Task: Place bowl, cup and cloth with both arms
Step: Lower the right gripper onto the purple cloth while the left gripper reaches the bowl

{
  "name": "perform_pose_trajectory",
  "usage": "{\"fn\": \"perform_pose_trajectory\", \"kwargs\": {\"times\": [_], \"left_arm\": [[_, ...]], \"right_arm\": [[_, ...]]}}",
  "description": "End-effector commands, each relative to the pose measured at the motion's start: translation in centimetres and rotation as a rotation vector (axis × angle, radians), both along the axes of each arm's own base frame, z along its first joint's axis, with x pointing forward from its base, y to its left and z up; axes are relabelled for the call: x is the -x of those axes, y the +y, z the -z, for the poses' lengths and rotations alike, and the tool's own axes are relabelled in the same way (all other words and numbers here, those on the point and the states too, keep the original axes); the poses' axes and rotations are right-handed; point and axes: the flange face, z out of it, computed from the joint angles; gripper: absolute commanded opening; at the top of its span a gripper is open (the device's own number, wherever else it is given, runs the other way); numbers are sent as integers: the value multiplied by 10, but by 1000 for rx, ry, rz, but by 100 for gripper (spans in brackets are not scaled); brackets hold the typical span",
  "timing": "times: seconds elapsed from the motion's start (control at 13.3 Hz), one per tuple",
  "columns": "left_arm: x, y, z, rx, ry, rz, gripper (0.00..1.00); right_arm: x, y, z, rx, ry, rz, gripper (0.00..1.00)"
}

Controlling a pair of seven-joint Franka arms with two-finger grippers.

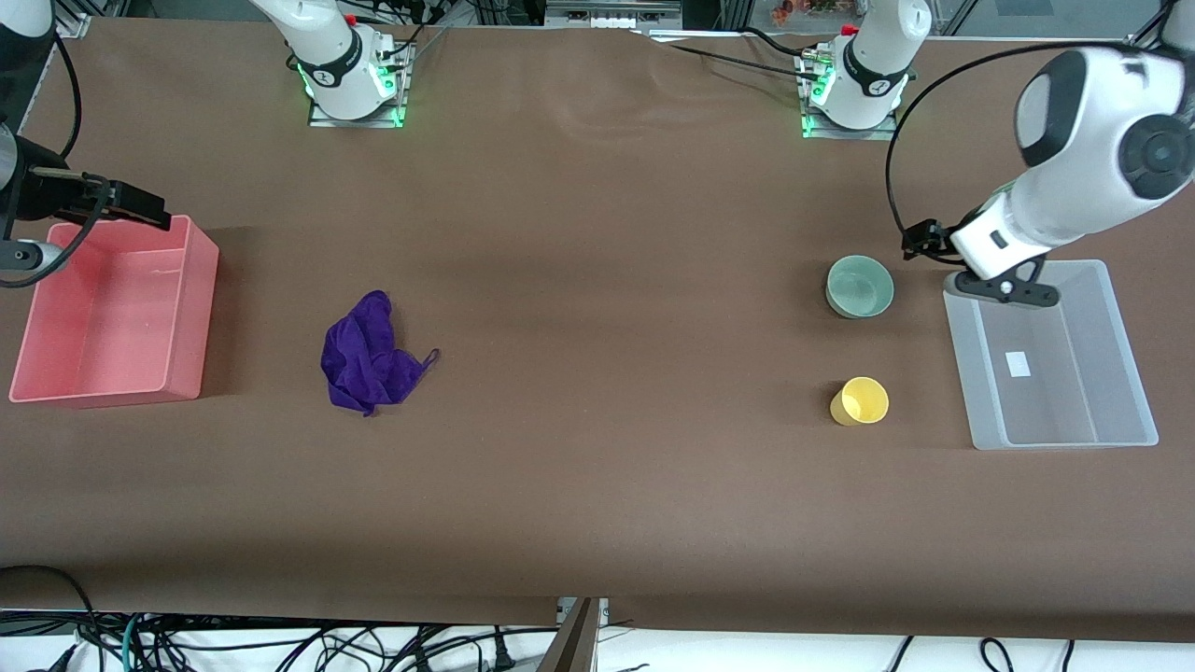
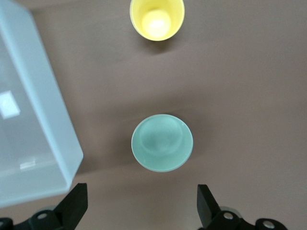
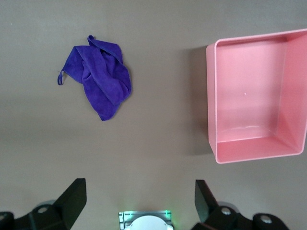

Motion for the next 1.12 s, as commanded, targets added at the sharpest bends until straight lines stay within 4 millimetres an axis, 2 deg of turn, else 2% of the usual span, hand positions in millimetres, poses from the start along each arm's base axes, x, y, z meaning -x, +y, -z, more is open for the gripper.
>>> {"fn": "perform_pose_trajectory", "kwargs": {"times": [0.0,0.15,0.3,0.45,0.53,0.6,0.67,0.82,0.9,1.05], "left_arm": [[5,8,33,24,-38,214,100],[-3,10,71,58,-23,384,100],[-13,13,104,77,-48,518,100],[-13,15,142,93,-23,571,99],[-13,14,152,98,-12,590,94],[-12,11,162,107,-5,628,87],[-11,9,171,117,8,663,72],[-4,9,185,134,35,704,36],[-3,9,190,139,44,714,26],[-3,7,197,140,47,719,24]], "right_arm": [[-21,3,52,-14,17,-2,100],[-35,14,114,-26,21,-33,100],[-51,48,172,-32,-47,-88,100],[-68,83,222,-58,-94,-140,100],[-73,100,249,-66,-110,-165,100],[-77,114,276,-72,-136,-184,100],[-80,125,301,-79,-157,-200,100],[-79,139,336,-87,-205,-221,100],[-76,143,349,-92,-223,-242,100],[-68,143,367,-98,-240,-286,100]]}}
